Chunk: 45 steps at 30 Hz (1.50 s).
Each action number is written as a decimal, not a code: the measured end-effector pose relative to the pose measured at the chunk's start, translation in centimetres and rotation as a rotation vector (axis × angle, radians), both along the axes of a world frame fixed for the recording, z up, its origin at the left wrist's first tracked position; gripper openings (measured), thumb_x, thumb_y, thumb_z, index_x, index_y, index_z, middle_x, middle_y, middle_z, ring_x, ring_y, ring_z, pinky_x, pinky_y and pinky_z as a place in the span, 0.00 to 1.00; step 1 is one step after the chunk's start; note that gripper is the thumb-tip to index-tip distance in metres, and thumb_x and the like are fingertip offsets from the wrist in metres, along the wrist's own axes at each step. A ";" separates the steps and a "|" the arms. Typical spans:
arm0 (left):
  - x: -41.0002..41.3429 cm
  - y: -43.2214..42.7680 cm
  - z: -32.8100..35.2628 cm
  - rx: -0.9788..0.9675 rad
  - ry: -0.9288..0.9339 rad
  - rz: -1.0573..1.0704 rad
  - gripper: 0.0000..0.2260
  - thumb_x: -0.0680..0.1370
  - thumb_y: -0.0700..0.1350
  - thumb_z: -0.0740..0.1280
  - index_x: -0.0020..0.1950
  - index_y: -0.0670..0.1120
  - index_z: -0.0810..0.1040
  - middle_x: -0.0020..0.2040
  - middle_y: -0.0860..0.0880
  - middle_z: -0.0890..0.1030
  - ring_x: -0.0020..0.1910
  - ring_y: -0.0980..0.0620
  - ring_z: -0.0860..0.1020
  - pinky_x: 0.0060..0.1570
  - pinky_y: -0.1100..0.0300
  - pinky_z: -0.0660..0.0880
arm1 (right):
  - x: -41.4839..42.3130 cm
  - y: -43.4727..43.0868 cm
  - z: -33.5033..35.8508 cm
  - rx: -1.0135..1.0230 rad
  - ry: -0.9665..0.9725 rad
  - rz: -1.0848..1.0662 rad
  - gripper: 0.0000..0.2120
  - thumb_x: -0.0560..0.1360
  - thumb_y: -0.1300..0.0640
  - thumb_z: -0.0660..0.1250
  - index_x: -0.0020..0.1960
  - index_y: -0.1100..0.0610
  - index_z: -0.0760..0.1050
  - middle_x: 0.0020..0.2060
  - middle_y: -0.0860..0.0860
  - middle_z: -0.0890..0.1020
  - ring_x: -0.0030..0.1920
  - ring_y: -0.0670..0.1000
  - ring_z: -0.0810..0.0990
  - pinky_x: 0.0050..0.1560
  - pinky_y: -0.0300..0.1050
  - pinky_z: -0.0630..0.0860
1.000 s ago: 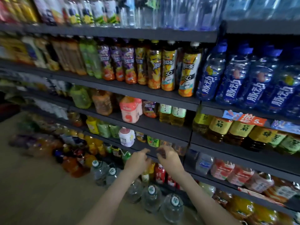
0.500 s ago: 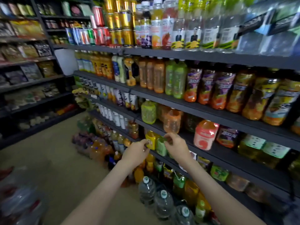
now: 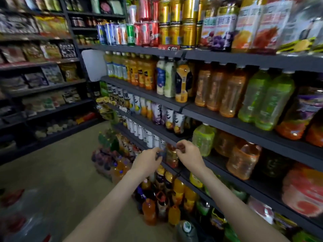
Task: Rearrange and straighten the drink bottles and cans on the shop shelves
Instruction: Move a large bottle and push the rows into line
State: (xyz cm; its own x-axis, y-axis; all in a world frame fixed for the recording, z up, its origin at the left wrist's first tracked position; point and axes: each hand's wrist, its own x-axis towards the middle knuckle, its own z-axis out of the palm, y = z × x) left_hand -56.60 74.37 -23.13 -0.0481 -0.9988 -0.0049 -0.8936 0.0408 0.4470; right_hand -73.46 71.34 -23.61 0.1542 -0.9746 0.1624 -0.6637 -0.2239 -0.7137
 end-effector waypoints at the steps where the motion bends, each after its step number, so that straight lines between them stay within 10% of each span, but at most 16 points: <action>1: 1.4 -1.9 0.0 0.001 -0.002 0.000 0.16 0.81 0.49 0.59 0.69 0.49 0.70 0.56 0.49 0.81 0.47 0.50 0.79 0.42 0.56 0.78 | 1.5 -2.0 0.0 0.003 -0.020 0.001 0.09 0.79 0.59 0.64 0.59 0.57 0.75 0.52 0.51 0.76 0.51 0.49 0.75 0.50 0.40 0.72; 23: 38.1 -41.5 15.1 -0.428 0.063 -0.129 0.16 0.80 0.48 0.62 0.68 0.50 0.71 0.54 0.50 0.80 0.50 0.52 0.79 0.49 0.51 0.78 | 36.6 -37.6 16.7 -0.407 -0.132 -0.107 0.11 0.78 0.58 0.66 0.60 0.54 0.73 0.50 0.45 0.72 0.51 0.43 0.73 0.51 0.34 0.68; 30: 40.8 -52.1 18.1 -0.588 0.227 -0.240 0.15 0.80 0.47 0.62 0.67 0.52 0.71 0.54 0.51 0.79 0.47 0.53 0.79 0.47 0.50 0.78 | 38.6 -44.1 20.8 -0.586 -0.042 -0.195 0.14 0.77 0.59 0.67 0.62 0.55 0.73 0.52 0.45 0.74 0.54 0.44 0.73 0.59 0.44 0.74; 36: 44.4 -58.4 19.5 -0.724 0.451 -0.154 0.13 0.79 0.44 0.64 0.64 0.50 0.74 0.50 0.54 0.79 0.47 0.60 0.76 0.47 0.70 0.69 | 42.3 -50.0 23.4 -0.682 0.009 -0.151 0.16 0.77 0.59 0.67 0.64 0.56 0.72 0.52 0.45 0.73 0.55 0.45 0.74 0.60 0.43 0.73; 45: 54.8 -69.9 23.9 -0.733 0.698 0.015 0.20 0.78 0.48 0.67 0.68 0.47 0.67 0.57 0.49 0.75 0.52 0.54 0.75 0.51 0.57 0.74 | 50.1 -58.1 25.8 -0.820 0.058 -0.188 0.17 0.76 0.61 0.67 0.62 0.48 0.69 0.52 0.43 0.72 0.56 0.42 0.70 0.59 0.35 0.66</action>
